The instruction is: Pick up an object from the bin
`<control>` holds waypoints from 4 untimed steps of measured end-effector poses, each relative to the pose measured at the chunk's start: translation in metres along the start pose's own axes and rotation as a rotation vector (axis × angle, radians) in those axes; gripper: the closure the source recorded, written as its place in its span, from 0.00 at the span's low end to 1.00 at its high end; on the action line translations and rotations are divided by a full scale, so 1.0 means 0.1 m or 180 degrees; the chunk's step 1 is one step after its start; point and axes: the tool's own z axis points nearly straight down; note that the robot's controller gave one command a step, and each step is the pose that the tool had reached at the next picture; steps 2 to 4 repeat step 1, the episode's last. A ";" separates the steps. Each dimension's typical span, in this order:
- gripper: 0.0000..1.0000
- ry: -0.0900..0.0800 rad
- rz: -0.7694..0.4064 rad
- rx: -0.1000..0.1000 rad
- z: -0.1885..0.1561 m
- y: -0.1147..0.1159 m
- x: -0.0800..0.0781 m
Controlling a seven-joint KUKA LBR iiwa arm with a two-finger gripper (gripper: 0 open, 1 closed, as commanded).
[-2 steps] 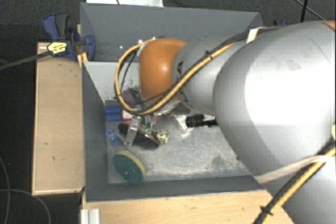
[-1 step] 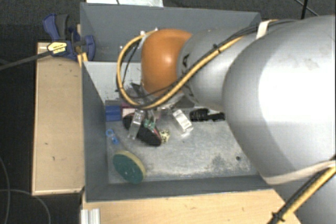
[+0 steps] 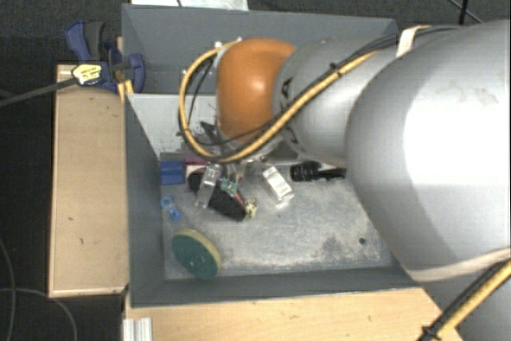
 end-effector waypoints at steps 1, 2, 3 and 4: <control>1.00 -0.0009 -0.0024 -0.0007 -0.71 0.01 -0.02; 1.00 -0.0009 -0.0024 -0.0007 -0.71 0.01 -0.02; 1.00 -0.0009 -0.0024 -0.0007 -0.71 0.01 -0.02; 1.00 -0.0009 -0.0024 -0.0007 -0.71 0.01 -0.02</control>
Offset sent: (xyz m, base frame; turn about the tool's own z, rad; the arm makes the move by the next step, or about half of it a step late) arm 0.0001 0.0001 0.0661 0.0000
